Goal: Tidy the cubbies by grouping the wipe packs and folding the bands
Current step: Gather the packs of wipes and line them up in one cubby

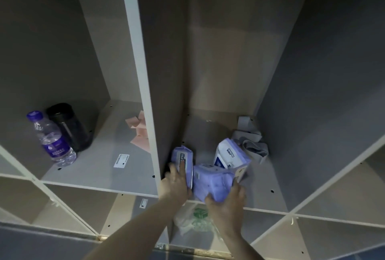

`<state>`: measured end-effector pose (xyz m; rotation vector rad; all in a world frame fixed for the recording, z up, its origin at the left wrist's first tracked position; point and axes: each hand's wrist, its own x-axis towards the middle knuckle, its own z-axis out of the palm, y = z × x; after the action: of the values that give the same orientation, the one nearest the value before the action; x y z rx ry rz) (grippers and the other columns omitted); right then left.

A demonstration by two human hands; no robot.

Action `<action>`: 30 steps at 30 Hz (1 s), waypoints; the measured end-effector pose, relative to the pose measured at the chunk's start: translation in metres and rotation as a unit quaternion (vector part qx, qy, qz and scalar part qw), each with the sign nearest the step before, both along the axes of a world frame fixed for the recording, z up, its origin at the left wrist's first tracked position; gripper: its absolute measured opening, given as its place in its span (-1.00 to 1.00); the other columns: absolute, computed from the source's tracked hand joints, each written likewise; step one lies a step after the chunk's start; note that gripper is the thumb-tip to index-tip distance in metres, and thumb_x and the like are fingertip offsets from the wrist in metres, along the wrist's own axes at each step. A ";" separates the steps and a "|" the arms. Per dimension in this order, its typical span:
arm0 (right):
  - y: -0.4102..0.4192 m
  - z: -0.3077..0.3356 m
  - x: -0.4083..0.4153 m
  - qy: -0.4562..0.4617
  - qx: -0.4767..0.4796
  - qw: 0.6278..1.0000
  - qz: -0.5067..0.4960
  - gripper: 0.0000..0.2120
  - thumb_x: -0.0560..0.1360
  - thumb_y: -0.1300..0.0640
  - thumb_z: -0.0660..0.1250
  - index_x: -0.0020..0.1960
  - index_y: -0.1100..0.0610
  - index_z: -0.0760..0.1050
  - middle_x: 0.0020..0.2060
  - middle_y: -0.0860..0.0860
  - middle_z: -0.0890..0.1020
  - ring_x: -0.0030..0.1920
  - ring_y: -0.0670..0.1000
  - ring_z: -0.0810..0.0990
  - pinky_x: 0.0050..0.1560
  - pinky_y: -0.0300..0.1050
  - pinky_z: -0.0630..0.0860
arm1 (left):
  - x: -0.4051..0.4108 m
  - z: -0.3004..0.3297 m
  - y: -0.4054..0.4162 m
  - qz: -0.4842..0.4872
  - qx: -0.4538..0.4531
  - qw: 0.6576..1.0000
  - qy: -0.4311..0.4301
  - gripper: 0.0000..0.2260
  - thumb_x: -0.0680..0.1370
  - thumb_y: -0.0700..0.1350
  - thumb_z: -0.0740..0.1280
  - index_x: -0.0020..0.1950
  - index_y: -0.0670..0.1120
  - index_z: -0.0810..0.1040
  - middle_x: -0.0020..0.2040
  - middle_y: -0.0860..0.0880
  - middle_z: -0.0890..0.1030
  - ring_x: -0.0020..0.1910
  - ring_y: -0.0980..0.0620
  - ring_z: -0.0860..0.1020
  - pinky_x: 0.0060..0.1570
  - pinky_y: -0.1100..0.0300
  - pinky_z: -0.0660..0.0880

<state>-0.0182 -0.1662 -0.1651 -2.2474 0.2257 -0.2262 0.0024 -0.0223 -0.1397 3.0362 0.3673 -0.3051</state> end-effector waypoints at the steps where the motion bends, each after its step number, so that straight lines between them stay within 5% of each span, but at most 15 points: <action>1: -0.006 -0.003 -0.003 0.015 0.002 1.000 0.001 -0.33 0.17 0.05 0.50 0.20 0.23 0.36 0.09 0.14 0.40 0.15 0.26 0.45 0.06 0.12 0.50 | 0.000 0.000 -0.001 -0.046 0.078 0.996 -0.013 -0.31 0.54 0.07 0.16 0.53 -0.17 -0.07 0.47 -0.25 0.13 0.34 -0.21 0.30 0.29 -0.03 0.29; 5: -0.016 -0.013 -0.011 0.026 0.069 0.997 -0.003 -0.39 0.22 0.12 0.53 0.14 0.27 0.35 0.06 0.15 0.39 0.09 0.21 0.48 -0.08 -0.02 0.43 | 0.002 0.009 0.006 -0.135 0.162 0.977 0.028 -0.24 0.56 0.20 0.06 0.51 -0.29 -0.14 0.54 -0.26 0.02 0.53 -0.19 -0.02 0.49 -0.11 -0.17; 10: 0.015 -0.029 -0.013 -0.007 0.156 0.986 -0.050 -0.34 0.21 0.13 0.56 0.15 0.38 0.35 0.05 0.26 0.40 0.09 0.28 0.47 0.01 -0.08 0.36 | 0.009 0.016 0.014 -0.149 0.128 0.978 0.074 -0.17 0.50 0.27 0.18 0.52 -0.23 -0.07 0.53 -0.22 0.12 0.51 -0.16 0.11 0.47 -0.02 0.00; 12: 0.025 -0.034 -0.009 0.001 0.158 0.986 -0.043 -0.35 0.21 0.21 0.59 0.15 0.41 0.34 0.04 0.29 0.41 0.10 0.27 0.46 0.02 -0.12 0.33 | 0.006 0.016 0.014 -0.135 0.060 0.988 0.049 -0.15 0.47 0.23 0.28 0.53 -0.14 -0.09 0.50 -0.22 0.19 0.45 -0.16 0.22 0.40 0.02 0.16; 15: 0.029 -0.047 -0.003 0.026 0.153 0.988 0.006 -0.42 0.18 0.00 0.60 0.03 0.24 0.44 -0.08 0.17 0.52 -0.01 0.16 0.53 0.02 0.01 0.51 | -0.002 0.010 0.019 -0.101 -0.120 0.987 0.033 -0.16 0.47 0.17 0.33 0.55 -0.02 -0.11 0.54 -0.17 0.08 0.51 -0.17 0.09 0.43 0.00 0.17; 18: 0.023 -0.074 0.015 0.069 0.141 0.987 0.022 -0.35 0.07 -0.25 0.54 0.04 -0.03 0.43 -0.07 0.01 0.59 0.02 0.13 0.60 -0.07 0.10 0.59 | -0.007 0.002 0.026 -0.043 -0.287 0.956 -0.053 -0.22 0.44 0.06 0.42 0.53 -0.02 0.08 0.53 -0.11 0.17 0.52 -0.06 0.07 0.44 0.15 0.09; 21: 0.020 -0.093 0.036 0.084 0.137 0.986 0.039 -0.25 0.04 -0.33 0.51 0.13 -0.10 0.39 0.01 -0.07 0.60 0.06 0.05 0.59 -0.03 0.07 0.59 | -0.010 -0.006 0.026 -0.018 -0.356 0.928 -0.108 -0.25 0.40 0.01 0.48 0.50 -0.04 0.20 0.48 -0.10 0.28 0.49 -0.05 0.15 0.43 0.18 0.13; 26: 0.009 -0.085 0.058 0.122 0.154 0.971 0.136 -0.29 0.01 -0.42 0.50 0.00 -0.09 0.39 -0.06 0.01 0.65 -0.05 0.07 0.65 -0.06 0.18 0.60 | -0.011 -0.016 0.023 -0.082 -0.315 0.937 -0.125 -0.17 0.32 0.29 0.38 0.50 0.09 0.15 0.53 0.03 0.20 0.55 0.01 0.01 0.48 0.05 0.04; 30: -0.013 -0.012 0.031 0.140 0.131 0.956 0.223 -0.47 0.12 -0.19 0.53 0.04 -0.09 0.50 -0.09 -0.07 0.68 -0.07 -0.06 0.65 0.04 0.09 0.58 | -0.007 -0.014 0.015 -0.130 -0.251 0.957 -0.059 -0.31 0.42 0.25 0.32 0.48 0.26 0.09 0.53 0.24 0.07 0.53 0.17 -0.13 0.44 -0.15 -0.13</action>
<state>0.0125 -0.1787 -0.1768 -1.9955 -0.1038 0.3475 -0.0041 -0.0073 -0.1541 2.5758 -0.1095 -0.1916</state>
